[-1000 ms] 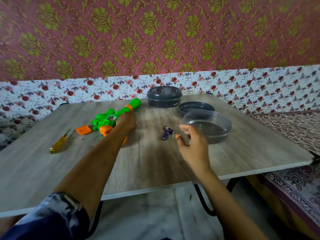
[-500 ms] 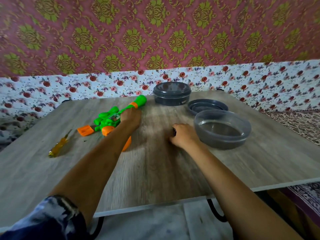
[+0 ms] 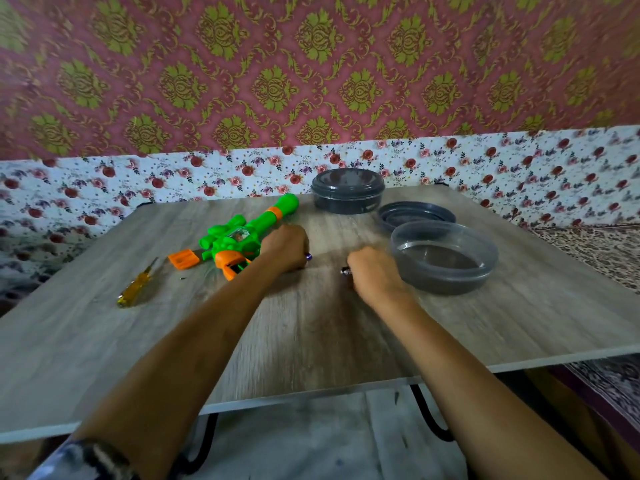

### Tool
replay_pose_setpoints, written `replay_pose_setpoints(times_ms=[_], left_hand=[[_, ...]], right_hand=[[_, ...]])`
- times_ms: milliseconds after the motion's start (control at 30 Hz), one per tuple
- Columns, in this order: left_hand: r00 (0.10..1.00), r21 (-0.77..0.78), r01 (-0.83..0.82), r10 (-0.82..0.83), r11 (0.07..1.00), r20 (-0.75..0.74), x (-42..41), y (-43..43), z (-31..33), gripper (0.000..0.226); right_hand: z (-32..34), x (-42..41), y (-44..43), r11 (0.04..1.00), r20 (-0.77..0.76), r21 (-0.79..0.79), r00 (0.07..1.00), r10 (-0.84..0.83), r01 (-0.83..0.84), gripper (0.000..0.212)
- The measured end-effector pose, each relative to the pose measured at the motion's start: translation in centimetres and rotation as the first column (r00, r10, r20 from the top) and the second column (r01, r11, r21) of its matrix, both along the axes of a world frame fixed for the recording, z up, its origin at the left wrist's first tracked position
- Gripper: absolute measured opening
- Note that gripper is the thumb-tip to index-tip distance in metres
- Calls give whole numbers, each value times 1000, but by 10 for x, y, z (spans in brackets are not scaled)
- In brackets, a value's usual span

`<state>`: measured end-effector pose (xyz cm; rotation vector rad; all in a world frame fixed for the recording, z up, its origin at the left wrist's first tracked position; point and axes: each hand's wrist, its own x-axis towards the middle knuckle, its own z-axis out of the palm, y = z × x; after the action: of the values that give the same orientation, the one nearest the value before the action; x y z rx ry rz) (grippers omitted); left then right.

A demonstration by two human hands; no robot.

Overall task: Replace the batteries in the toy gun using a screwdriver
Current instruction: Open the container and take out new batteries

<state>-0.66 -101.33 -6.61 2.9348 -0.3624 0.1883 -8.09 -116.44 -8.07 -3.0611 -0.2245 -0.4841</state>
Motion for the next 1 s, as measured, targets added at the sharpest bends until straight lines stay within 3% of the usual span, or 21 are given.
replay_pose_setpoints(times_ms=[200, 333, 500, 567, 700, 800, 900, 1000], left_hand=[[999, -143, 30, -31, 989, -7, -13, -2, -1, 24], [997, -307, 56, -69, 950, -29, -11, -11, 11, 22], [986, -645, 103, -164, 757, -35, -18, -66, 43, 15], [974, -699, 135, -225, 702, -38, -21, -95, 52, 19], [954, -551, 262, -297, 792, 26, -16, -148, 50, 26], [950, -271, 308, -309, 912, 39, -11, -173, 38, 23], [945, -57, 328, -328, 943, -5, -7, -186, 27, 19], [948, 8, 314, -313, 949, -67, -4, -189, 22, 20]], right_hand=[[7, -15, -5, 999, -15, 31, 1000, 13, -13, 21], [29, -19, -18, 991, 71, 134, 997, -41, 31, 17], [61, -18, -76, 934, 31, 293, 974, -222, 204, 19], [60, -19, -104, 907, -5, 341, 965, -261, 247, 18], [46, -14, -134, 883, -90, 343, 947, -308, 320, 14], [37, -3, -139, 897, -154, 275, 937, -314, 345, 17], [30, 6, -138, 908, -193, 230, 931, -310, 350, 21], [29, 11, -136, 920, -196, 182, 930, -312, 347, 20]])
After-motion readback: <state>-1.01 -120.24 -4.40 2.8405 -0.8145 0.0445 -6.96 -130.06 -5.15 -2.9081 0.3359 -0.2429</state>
